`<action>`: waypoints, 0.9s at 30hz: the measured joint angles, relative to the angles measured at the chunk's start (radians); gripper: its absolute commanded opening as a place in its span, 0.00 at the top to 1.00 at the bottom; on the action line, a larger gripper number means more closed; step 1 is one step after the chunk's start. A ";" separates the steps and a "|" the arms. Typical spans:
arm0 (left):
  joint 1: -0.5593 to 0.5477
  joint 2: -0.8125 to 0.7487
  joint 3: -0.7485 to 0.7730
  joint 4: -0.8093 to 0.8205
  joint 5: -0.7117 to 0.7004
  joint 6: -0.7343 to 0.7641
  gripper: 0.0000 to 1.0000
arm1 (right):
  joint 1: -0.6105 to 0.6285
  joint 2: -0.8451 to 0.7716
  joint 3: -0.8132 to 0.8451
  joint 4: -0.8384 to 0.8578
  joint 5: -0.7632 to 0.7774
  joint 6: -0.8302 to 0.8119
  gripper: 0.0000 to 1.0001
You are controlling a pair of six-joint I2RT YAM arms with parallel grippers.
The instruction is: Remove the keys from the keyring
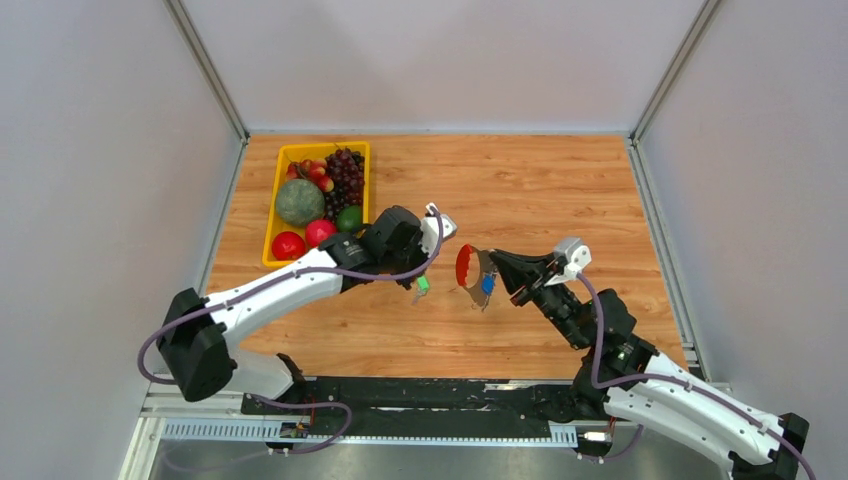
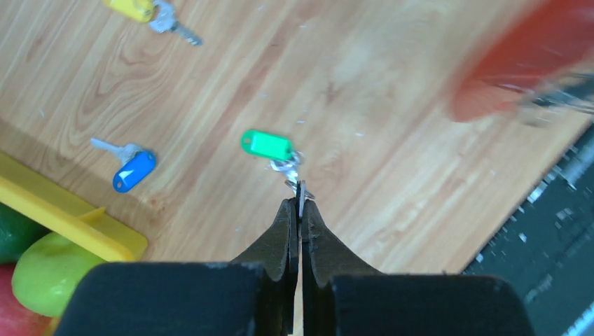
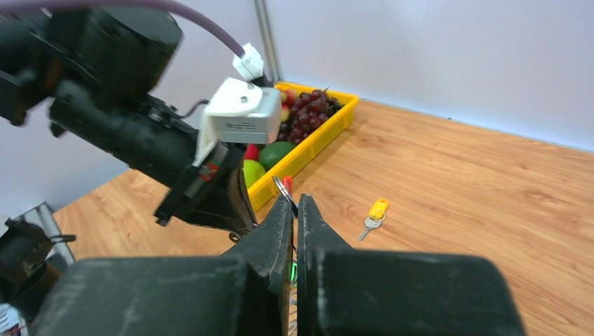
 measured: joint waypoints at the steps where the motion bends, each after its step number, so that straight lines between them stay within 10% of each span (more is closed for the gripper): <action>1: 0.026 0.025 0.000 0.016 -0.002 -0.010 1.00 | 0.000 -0.016 0.000 -0.010 0.016 -0.001 1.00; 4: 0.089 0.076 -0.001 0.056 -0.010 -0.034 0.86 | 0.000 -0.047 0.000 -0.029 0.055 -0.006 1.00; 5: 0.114 0.088 -0.001 0.076 -0.014 -0.042 0.56 | 0.000 -0.049 0.000 -0.032 0.062 -0.008 1.00; 7: 0.149 0.098 -0.002 0.108 -0.025 -0.050 0.29 | 0.000 -0.048 0.000 -0.043 0.076 -0.008 1.00; 11: 0.218 0.100 -0.002 0.171 -0.084 -0.117 0.02 | 0.000 0.007 0.005 -0.071 0.103 -0.001 1.00; 19: 0.251 0.001 -0.066 0.237 -0.174 -0.200 0.00 | -0.035 0.277 0.060 -0.145 0.056 0.063 1.00; 27: 0.250 -0.217 -0.126 0.240 -0.202 -0.235 0.00 | -0.333 0.450 0.097 -0.101 -0.249 0.183 1.00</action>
